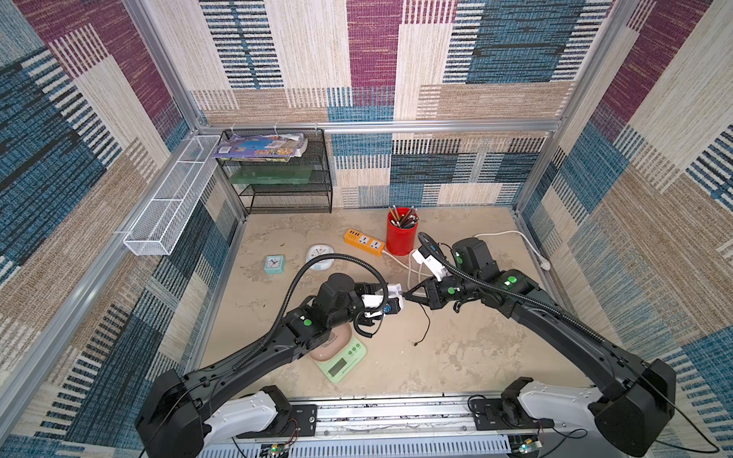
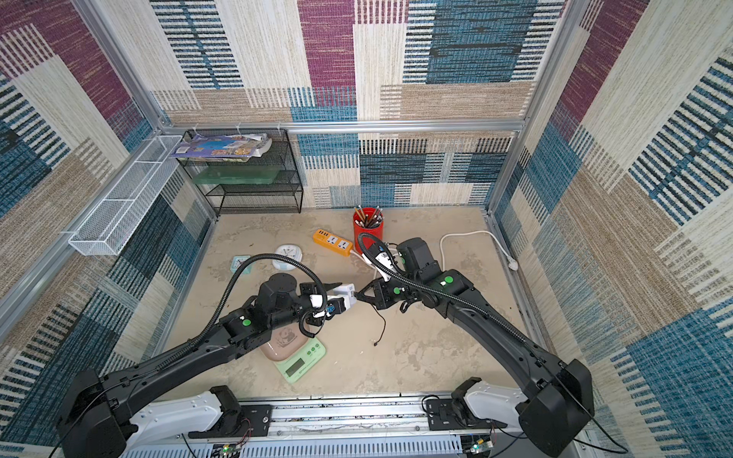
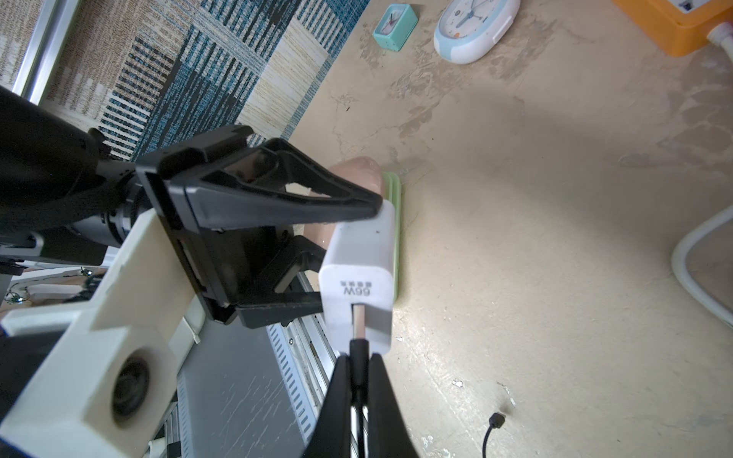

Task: Charge the electronic scale
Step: Insert the charging cable into the plug.

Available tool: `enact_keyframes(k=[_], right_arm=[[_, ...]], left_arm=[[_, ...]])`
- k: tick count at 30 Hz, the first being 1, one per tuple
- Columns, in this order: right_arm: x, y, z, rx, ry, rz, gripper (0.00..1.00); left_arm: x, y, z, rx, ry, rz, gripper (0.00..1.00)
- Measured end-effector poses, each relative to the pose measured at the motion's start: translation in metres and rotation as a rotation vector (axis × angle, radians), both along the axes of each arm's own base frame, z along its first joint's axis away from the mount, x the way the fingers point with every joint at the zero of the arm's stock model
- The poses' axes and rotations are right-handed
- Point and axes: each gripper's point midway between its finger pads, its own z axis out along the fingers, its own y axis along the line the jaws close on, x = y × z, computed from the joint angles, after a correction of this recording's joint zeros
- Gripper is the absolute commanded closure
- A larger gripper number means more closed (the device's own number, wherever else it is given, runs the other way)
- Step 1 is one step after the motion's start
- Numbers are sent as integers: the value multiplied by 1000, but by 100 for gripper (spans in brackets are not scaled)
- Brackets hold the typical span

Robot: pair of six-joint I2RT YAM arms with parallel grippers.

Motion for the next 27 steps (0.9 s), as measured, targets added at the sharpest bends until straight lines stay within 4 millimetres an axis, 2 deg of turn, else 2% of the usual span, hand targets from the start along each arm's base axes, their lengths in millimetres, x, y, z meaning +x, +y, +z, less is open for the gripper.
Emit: enact_keyframes(k=[14, 26, 27], right_arm=[[-3, 4, -8, -65, 26, 15, 100], [-3, 3, -19, -149, 19, 13, 100], [-3, 3, -20, -151, 21, 14, 96]], left_arm=[[0, 0, -3, 82, -83, -42, 75], [-5, -9, -12, 119, -47, -69, 75], [-5, -9, -13, 120, -46, -68, 75]])
